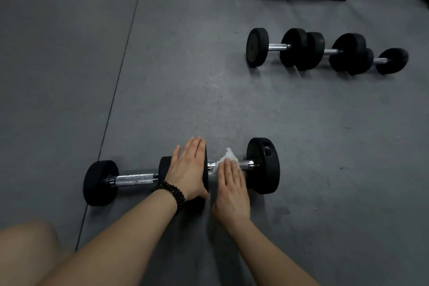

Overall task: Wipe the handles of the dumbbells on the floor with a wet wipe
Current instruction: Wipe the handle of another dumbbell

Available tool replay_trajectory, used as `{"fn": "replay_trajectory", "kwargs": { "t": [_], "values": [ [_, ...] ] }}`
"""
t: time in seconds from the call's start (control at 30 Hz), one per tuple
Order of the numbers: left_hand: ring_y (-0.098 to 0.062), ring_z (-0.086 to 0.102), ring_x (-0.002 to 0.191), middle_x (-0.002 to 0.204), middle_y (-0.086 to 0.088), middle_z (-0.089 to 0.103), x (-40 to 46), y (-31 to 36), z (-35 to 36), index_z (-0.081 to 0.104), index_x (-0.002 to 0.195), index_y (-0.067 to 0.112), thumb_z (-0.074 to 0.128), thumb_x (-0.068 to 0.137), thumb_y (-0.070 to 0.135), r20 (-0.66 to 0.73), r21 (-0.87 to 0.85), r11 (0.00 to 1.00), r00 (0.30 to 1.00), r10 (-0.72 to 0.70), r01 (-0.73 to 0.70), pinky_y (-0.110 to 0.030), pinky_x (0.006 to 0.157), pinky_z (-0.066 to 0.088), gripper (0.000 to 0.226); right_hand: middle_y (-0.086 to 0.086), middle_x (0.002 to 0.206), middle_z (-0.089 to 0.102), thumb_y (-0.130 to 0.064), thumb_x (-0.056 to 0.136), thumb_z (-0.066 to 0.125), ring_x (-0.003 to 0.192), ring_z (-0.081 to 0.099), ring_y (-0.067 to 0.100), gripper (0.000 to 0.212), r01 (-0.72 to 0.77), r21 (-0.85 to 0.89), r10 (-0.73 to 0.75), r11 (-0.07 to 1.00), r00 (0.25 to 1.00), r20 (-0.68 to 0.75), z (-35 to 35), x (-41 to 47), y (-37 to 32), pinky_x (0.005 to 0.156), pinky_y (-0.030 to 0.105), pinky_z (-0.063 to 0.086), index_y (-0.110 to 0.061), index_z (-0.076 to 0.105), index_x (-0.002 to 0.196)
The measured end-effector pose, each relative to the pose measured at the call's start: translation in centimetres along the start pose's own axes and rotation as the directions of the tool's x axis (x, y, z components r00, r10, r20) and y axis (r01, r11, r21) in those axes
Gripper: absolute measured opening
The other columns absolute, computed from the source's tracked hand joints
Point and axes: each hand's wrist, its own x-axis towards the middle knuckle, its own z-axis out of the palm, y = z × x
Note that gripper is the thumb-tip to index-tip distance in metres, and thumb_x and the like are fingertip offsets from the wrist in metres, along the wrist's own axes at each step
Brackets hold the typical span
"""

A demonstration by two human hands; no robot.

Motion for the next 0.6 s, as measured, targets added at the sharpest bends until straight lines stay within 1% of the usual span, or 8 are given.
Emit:
{"fn": "replay_trajectory", "kwargs": {
  "t": [0.07,0.1,0.2,0.23,0.33,0.4,0.5,0.6],
  "values": [
    [-0.016,-0.008,0.151,0.165,-0.002,-0.006,0.1,0.0,-0.1,-0.005,0.156,0.013,0.09,0.05,0.054,0.005,-0.005,1.0,1.0,0.001,-0.001,-0.045,0.123,-0.001,0.147,0.012,0.164,-0.001,-0.028,0.084,0.059,0.151,-0.006,0.027,0.092,0.062,-0.054,-0.063,0.997,0.998,-0.01,0.0,0.1,0.7,0.121,0.042,0.0,-0.01,0.005,0.157],
    [-0.016,-0.008,0.151,0.165,-0.002,-0.006,0.1,0.0,-0.1,-0.005,0.156,0.013,0.09,0.05,0.055,0.008,-0.007,1.0,1.0,0.001,0.0,-0.045,0.123,-0.001,0.148,0.011,0.164,-0.001,-0.026,0.084,0.06,0.151,-0.004,0.027,0.093,0.042,-0.07,-0.043,0.997,0.999,-0.013,-0.2,0.3,1.3,0.12,0.042,0.002,-0.013,0.004,0.158],
    [-0.017,-0.007,0.151,0.164,-0.002,-0.004,0.2,0.0,-0.2,-0.004,0.156,0.013,0.091,0.048,0.055,0.002,-0.009,1.0,1.0,-0.003,0.003,-0.045,0.123,-0.001,0.149,0.017,0.163,-0.006,-0.028,0.083,0.06,0.151,-0.009,0.031,0.095,-0.149,-0.007,0.149,0.989,0.989,-0.004,-1.2,0.6,2.0,0.12,0.043,-0.002,-0.015,0.002,0.158],
    [-0.017,-0.007,0.151,0.164,-0.002,-0.004,0.2,0.0,-0.2,-0.004,0.156,0.012,0.091,0.048,0.055,0.003,-0.006,1.0,1.0,-0.003,0.004,-0.045,0.123,0.0,0.149,0.021,0.162,-0.009,-0.031,0.083,0.06,0.15,-0.013,0.034,0.095,-0.16,0.016,0.16,0.987,0.987,0.012,-1.5,0.7,1.3,0.12,0.044,-0.005,-0.02,0.001,0.157],
    [-0.016,-0.008,0.151,0.165,-0.002,-0.005,0.2,0.0,-0.3,-0.004,0.156,0.013,0.09,0.05,0.053,0.014,-0.012,1.0,1.0,-0.002,0.003,-0.045,0.123,-0.001,0.147,0.019,0.157,-0.028,-0.038,0.089,0.054,0.144,-0.031,0.034,0.092,0.016,0.01,-0.017,1.0,0.996,0.082,-1.5,0.5,-0.8,0.118,0.044,-0.016,-0.032,-0.009,0.156],
    [-0.016,-0.008,0.151,0.165,-0.002,-0.005,0.3,0.0,-0.4,-0.004,0.156,0.013,0.09,0.05,0.053,0.018,-0.017,1.0,1.0,-0.003,0.004,-0.045,0.123,-0.001,0.147,0.013,0.16,-0.024,-0.035,0.088,0.052,0.146,-0.027,0.028,0.092,0.075,0.018,-0.077,0.997,0.995,0.069,-1.5,0.5,0.0,0.121,0.044,-0.009,-0.03,-0.011,0.156],
    [-0.016,-0.007,0.151,0.165,-0.001,-0.005,0.3,-0.1,-0.4,-0.003,0.156,0.013,0.091,0.049,0.054,0.011,-0.017,1.0,1.0,-0.007,0.007,-0.045,0.123,0.0,0.149,0.01,0.164,-0.007,-0.029,0.079,0.057,0.151,-0.012,0.024,0.102,-0.035,0.037,0.035,0.999,0.999,0.008,-1.3,0.6,2.2,0.123,0.046,0.006,-0.022,-0.01,0.156],
    [-0.016,-0.007,0.151,0.165,-0.001,-0.005,0.4,-0.1,-0.4,-0.003,0.156,0.014,0.092,0.049,0.053,0.017,-0.022,1.0,1.0,-0.007,0.007,-0.044,0.123,-0.001,0.149,0.015,0.163,-0.012,-0.029,0.08,0.057,0.148,-0.02,0.03,0.096,-0.04,0.024,0.039,0.999,0.998,0.048,-1.3,0.6,0.9,0.121,0.045,-0.005,-0.024,0.001,0.157]
  ]
}}
